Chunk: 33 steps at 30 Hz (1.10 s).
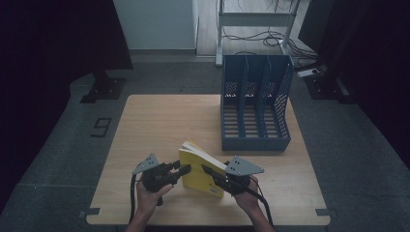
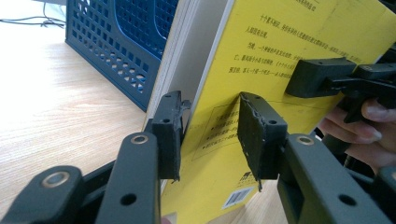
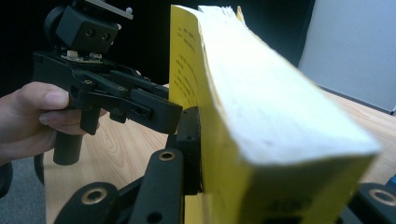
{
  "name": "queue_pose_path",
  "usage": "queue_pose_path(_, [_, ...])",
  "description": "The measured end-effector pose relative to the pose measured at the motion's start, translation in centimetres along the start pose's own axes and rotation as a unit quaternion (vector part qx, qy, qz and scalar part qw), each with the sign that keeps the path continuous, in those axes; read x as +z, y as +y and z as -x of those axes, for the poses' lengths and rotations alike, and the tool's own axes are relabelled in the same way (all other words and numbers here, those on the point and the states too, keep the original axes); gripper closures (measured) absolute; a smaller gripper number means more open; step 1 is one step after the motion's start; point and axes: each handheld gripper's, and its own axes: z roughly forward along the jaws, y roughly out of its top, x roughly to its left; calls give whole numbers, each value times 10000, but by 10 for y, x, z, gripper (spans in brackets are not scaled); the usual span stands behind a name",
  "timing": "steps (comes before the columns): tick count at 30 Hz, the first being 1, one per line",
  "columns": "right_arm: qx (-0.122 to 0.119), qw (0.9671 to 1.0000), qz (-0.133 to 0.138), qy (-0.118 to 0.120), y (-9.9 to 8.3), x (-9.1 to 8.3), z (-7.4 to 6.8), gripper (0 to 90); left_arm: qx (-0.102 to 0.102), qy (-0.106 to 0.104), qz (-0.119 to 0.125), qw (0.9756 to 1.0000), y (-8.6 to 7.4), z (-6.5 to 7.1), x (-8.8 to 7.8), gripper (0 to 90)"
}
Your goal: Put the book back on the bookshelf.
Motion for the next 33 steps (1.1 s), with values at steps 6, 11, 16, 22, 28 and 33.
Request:
queue_pose_path(6, [-19, 10000, 27, -27, 0, 0, -3, 743, -2, 157, -14, 9999, -1, 0, 2, 495])
queue_pose_path(11, [112, 9998, 143, -118, -2, -1, -1, 745, 15, 283, 26, 9996, -1, -1, 0, 431])
queue_pose_path(16, [116, 9994, 243, -237, -1, -5, 0, 745, -22, 269, 69, 9996, 0, -2, -1, 411])
queue_pose_path(22, [94, 9989, 341, -305, 4, -14, -1, 745, -66, 273, 64, 9996, 0, -3, -2, 401])
queue_pose_path(28, [71, 9982, 330, -487, 7, -21, 2, 745, -103, 243, -46, 9996, -1, -3, 0, 398])
queue_pose_path(33, [113, 9975, 372, -588, 9, -26, 5, 745, -74, 262, -125, 9996, -2, -4, 2, 405])
